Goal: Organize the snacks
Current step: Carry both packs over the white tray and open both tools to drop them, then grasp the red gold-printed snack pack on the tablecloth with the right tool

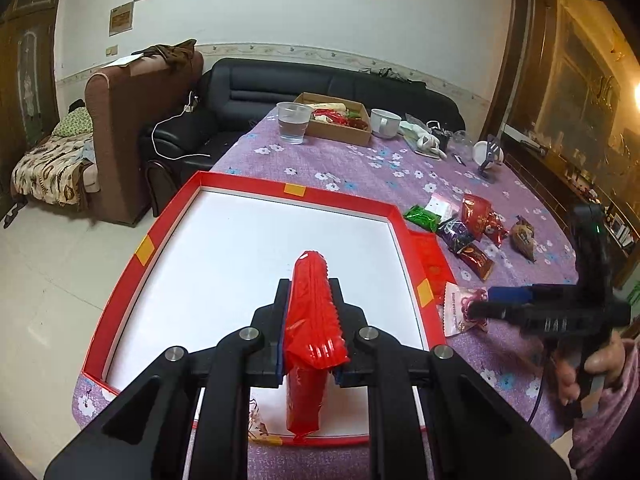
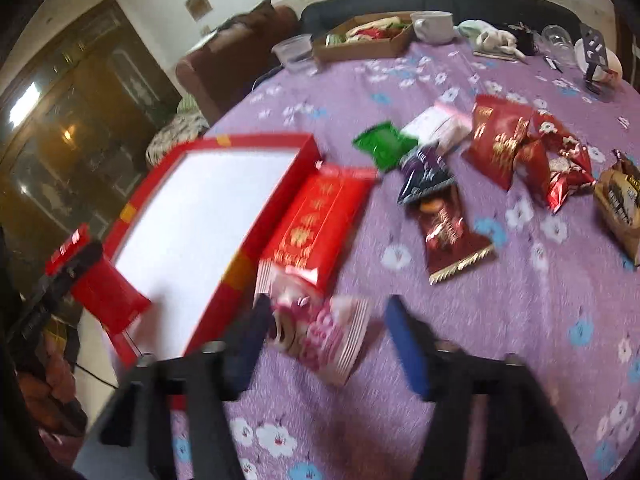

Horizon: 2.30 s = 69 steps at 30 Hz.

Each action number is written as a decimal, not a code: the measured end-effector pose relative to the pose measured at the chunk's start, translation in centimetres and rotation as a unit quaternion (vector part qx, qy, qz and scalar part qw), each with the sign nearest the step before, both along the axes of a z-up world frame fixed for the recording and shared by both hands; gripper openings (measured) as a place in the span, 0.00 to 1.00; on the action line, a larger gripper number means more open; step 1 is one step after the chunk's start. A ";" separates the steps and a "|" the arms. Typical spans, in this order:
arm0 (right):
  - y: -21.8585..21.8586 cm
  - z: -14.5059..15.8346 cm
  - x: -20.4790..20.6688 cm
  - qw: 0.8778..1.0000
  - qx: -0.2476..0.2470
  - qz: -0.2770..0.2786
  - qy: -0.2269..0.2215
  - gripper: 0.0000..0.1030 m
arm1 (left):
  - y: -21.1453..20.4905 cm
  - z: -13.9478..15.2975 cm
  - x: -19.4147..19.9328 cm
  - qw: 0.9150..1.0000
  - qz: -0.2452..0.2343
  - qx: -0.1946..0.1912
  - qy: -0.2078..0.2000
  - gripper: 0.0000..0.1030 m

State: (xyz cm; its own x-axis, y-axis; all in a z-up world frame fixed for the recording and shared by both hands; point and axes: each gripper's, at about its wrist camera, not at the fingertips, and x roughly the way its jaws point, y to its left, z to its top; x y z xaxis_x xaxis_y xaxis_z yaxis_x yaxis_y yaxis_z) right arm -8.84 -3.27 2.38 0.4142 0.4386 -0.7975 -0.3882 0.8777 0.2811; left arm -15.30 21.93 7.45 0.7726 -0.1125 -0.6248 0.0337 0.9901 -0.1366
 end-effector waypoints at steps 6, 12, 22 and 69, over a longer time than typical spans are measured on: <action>2.6 -1.3 -0.2 0.999 -0.046 0.008 -0.023 0.54 | -0.1 -0.2 -0.1 1.000 -0.001 -0.001 0.006 0.13; 1.7 -0.4 -0.9 0.998 -0.033 -0.003 -0.048 0.30 | 0.3 -0.6 -0.1 1.000 -0.001 -0.011 0.013 0.13; 3.6 5.4 -1.6 0.985 0.134 0.051 -0.095 0.29 | 1.4 -0.1 -0.1 1.000 0.018 -0.008 0.007 0.13; 7.9 -1.7 6.8 0.990 -0.132 -0.034 -0.041 0.64 | -1.3 0.9 -0.3 0.999 0.012 0.025 -0.022 0.70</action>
State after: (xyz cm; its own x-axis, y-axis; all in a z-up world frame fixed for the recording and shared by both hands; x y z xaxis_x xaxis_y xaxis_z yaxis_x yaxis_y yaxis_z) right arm -2.05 4.62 0.70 0.5033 0.1886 -0.8433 -0.3375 0.9413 0.0091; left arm -15.62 20.67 8.31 0.8019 -0.0625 -0.5942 0.0144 0.9962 -0.0853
